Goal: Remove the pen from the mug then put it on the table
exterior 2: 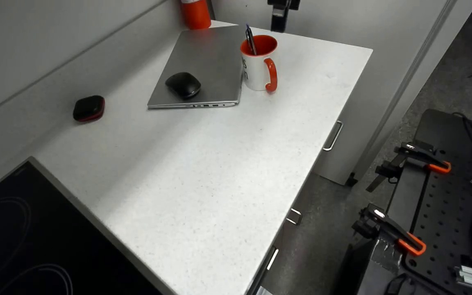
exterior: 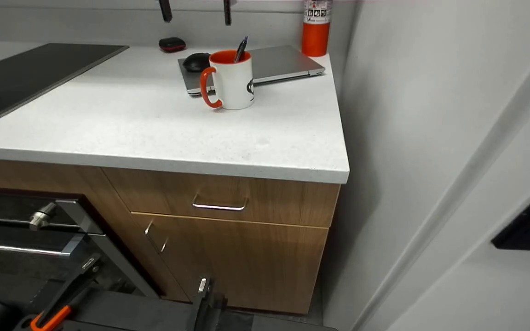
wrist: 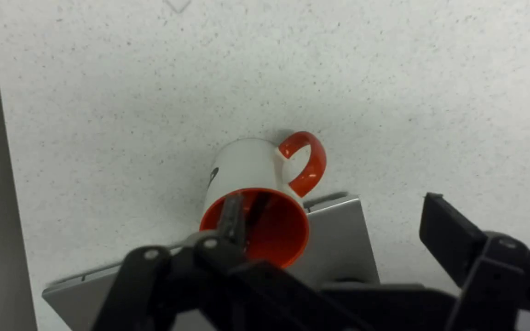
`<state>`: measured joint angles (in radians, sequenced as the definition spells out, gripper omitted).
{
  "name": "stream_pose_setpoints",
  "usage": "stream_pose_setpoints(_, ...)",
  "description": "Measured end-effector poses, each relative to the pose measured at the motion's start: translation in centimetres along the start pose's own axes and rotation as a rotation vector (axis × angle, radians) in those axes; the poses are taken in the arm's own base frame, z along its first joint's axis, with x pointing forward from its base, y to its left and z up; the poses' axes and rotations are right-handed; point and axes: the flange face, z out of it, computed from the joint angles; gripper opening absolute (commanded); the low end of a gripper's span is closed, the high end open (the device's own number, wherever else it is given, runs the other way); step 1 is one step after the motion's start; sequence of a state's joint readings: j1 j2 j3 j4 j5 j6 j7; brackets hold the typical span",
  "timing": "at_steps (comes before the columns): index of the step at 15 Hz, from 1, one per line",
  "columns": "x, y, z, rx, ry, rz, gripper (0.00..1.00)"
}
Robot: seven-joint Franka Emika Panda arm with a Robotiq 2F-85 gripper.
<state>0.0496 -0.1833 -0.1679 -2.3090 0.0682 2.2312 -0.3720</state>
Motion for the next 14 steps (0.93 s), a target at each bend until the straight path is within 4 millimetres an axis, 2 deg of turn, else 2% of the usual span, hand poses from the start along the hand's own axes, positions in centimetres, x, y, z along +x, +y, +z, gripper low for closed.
stream_pose_setpoints(3,1.7,0.9,1.1,-0.007,-0.016,0.008,1.0)
stream_pose_setpoints(6,1.9,0.9,1.0,-0.009,-0.014,0.008,1.0)
stream_pose_setpoints(9,2.1,1.0,1.7,-0.008,-0.029,0.015,1.0)
stream_pose_setpoints(14,3.7,3.4,3.5,-0.009,-0.048,0.072,1.0)
